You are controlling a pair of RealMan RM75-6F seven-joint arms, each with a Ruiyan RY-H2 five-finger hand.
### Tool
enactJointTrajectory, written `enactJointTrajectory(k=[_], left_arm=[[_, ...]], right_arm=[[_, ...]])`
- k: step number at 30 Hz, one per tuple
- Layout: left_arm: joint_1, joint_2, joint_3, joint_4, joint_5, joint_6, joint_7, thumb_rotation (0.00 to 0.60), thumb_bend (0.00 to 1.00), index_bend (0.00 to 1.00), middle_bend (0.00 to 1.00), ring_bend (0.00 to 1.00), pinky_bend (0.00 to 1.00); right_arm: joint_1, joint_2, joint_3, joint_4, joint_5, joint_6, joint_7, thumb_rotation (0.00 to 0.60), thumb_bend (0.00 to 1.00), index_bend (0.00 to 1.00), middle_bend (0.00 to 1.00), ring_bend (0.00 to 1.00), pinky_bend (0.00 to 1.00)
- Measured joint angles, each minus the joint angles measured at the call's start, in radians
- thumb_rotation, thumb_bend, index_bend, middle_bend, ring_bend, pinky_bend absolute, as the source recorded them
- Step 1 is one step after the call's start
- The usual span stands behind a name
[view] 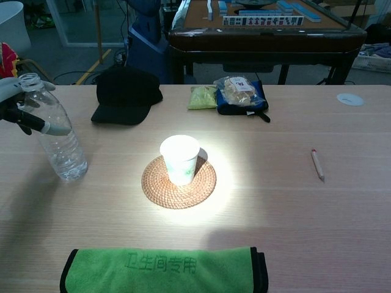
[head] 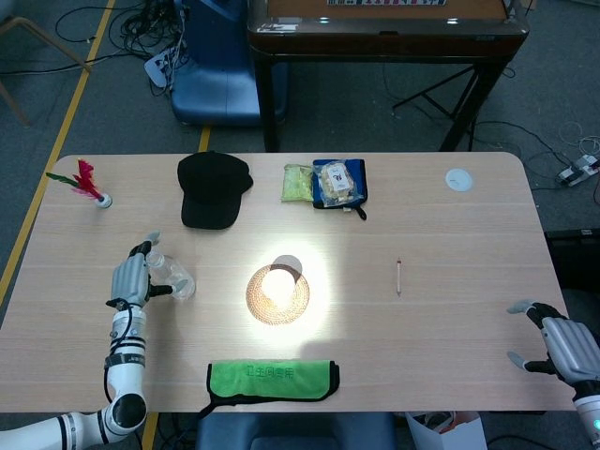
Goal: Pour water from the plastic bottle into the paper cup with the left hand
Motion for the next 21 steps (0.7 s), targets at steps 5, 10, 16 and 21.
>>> enactJointTrajectory(k=[5, 10, 16, 21], left_arm=[[0.01, 0.031, 0.007, -0.044, 0.005, 0.008, 0.0, 0.6, 0.0, 0.1, 0.16, 0.13, 0.44], [0.023, 0.069, 0.02, -0.077, 0.026, 0.019, 0.001, 0.6, 0.0, 0.1, 0.16, 0.13, 0.44], [0.042, 0.103, 0.029, -0.102, 0.025, 0.021, -0.016, 0.6, 0.0, 0.1, 0.16, 0.13, 0.44], [0.055, 0.129, 0.033, -0.116, 0.015, 0.012, -0.036, 0.6, 0.0, 0.1, 0.16, 0.13, 0.44]], right_arm=[[0.0, 0.0, -0.001, -0.003, -0.003, 0.002, -0.003, 0.6, 0.2, 0.3, 0.22, 0.19, 0.37], [0.0, -0.001, -0.002, -0.003, -0.003, 0.002, -0.006, 0.6, 0.2, 0.3, 0.22, 0.19, 0.37], [0.0, -0.004, -0.004, -0.004, -0.003, 0.0, -0.013, 0.6, 0.2, 0.3, 0.22, 0.19, 0.37], [0.001, -0.006, -0.004, -0.003, 0.0, -0.002, -0.017, 0.6, 0.2, 0.3, 0.22, 0.19, 0.37]])
